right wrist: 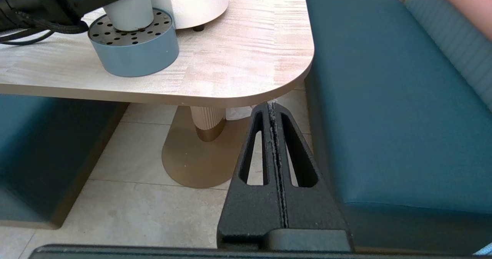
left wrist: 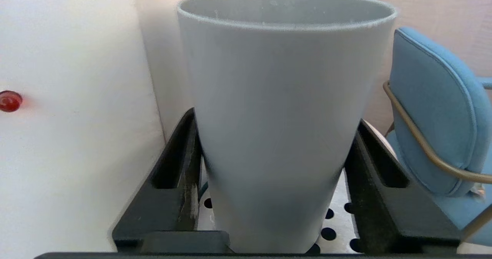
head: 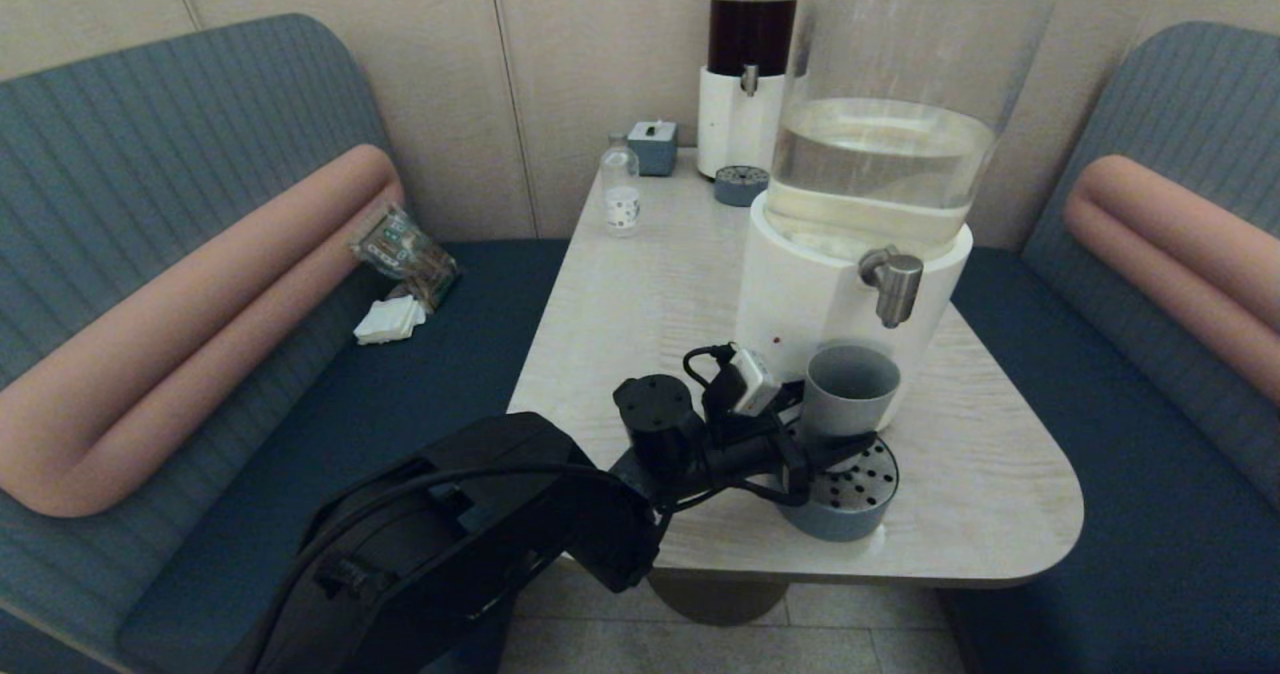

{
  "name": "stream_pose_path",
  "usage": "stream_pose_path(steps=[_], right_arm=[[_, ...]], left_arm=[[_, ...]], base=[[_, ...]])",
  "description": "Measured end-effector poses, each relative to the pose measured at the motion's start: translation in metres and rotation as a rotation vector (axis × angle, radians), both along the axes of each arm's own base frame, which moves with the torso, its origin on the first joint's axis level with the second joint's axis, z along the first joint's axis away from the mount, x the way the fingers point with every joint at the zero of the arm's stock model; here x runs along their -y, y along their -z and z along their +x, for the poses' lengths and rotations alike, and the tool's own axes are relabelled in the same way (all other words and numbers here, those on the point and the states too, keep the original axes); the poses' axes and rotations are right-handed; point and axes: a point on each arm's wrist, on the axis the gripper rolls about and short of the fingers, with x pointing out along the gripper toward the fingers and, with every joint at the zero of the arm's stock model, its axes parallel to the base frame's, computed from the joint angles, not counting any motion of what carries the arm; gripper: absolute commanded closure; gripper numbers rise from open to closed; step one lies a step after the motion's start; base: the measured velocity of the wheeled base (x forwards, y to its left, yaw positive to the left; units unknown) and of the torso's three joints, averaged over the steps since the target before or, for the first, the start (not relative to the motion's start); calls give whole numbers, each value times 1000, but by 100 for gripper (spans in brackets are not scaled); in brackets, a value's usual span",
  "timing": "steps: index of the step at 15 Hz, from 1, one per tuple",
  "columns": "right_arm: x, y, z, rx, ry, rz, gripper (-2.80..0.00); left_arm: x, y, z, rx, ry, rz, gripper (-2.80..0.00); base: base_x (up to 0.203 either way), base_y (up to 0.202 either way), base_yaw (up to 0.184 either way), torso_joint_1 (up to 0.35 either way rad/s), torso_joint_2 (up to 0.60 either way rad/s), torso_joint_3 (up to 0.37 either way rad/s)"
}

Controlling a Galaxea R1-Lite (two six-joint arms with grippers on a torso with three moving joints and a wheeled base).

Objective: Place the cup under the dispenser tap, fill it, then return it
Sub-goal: Place it under the water dispenser

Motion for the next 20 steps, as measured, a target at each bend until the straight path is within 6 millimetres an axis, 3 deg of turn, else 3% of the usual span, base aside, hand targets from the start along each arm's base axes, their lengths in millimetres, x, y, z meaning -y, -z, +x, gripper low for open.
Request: stream_pose_path(steps=[10,20], right_arm=[[0,0,0,0,0,0,0],[0,0,0,0,0,0,0]], left_arm=[[-2,1,-2,-7,-1,5,-280],[-35,-7,-36,-79,-12,65,-280]], base=[[0,0,0,0,0,0],[0,0,0,0,0,0]])
